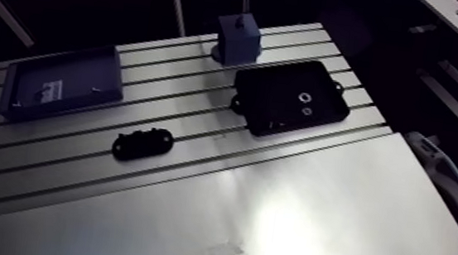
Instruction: Pick up the M10 bolt and insert it into the hex recess until seated.
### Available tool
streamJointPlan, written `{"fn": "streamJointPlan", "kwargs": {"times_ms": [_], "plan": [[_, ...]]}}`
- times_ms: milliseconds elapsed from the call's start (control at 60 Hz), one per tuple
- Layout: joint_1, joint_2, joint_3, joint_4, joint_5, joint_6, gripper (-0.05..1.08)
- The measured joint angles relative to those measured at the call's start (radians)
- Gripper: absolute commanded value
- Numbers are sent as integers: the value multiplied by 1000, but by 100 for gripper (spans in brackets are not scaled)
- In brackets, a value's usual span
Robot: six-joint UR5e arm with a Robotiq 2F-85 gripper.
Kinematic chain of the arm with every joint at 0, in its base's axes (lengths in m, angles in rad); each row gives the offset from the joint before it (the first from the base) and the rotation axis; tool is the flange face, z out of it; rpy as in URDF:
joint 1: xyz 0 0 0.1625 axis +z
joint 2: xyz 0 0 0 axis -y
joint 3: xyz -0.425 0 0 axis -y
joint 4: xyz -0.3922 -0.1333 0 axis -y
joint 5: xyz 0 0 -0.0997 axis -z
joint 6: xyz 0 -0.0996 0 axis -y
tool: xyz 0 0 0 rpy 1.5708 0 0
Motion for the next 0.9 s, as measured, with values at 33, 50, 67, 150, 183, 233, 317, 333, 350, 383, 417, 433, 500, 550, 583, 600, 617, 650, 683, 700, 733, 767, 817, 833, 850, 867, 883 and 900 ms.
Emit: {"fn": "streamJointPlan", "kwargs": {"times_ms": [33, 50, 67, 150, 183, 233, 317, 333, 350, 383, 417, 433, 500, 550, 583, 600, 617, 650, 683, 700, 733, 767, 817, 833, 850, 867, 883, 900], "plan": [[0, 0, 0, 0, 0, 0, 103], [0, 0, -1, 0, 0, 0, 103], [0, 0, -1, 0, 0, 0, 103], [0, 0, -2, 0, 0, 0, 103], [0, -1, -3, 0, 0, -1, 103], [1, -1, -3, 0, 0, -1, 103], [1, -1, -5, 0, 0, -1, 103], [1, -1, -5, 0, 0, -1, 103], [1, -2, -5, 0, 0, -1, 103], [1, -2, -5, 0, 0, -1, 103], [2, -2, -5, 0, 0, -1, 102], [2, -2, -4, 0, 1, -1, 103], [3, -2, -4, 0, 1, -1, 103], [5, -2, -3, 0, 1, 0, 102], [6, -2, -3, 0, 1, 0, 102], [7, -2, -2, 0, 1, 0, 102], [7, -2, -2, 0, 1, 0, 102], [8, -2, -1, 0, 1, 1, 102], [9, -2, -1, 0, 1, 1, 102], [9, -2, 0, 0, 1, 1, 102], [10, -2, 0, -1, 1, 3, 102], [10, -2, 1, -1, 2, 4, 102], [10, -2, 2, -1, 1, 6, 102], [10, -2, 2, -1, 2, 7, 102], [10, -2, 2, -1, 2, 8, 102], [11, -2, 3, -2, 1, 9, 102], [11, -2, 3, -2, 2, 9, 102], [11, -2, 3, -2, 2, 10, 102]]}}
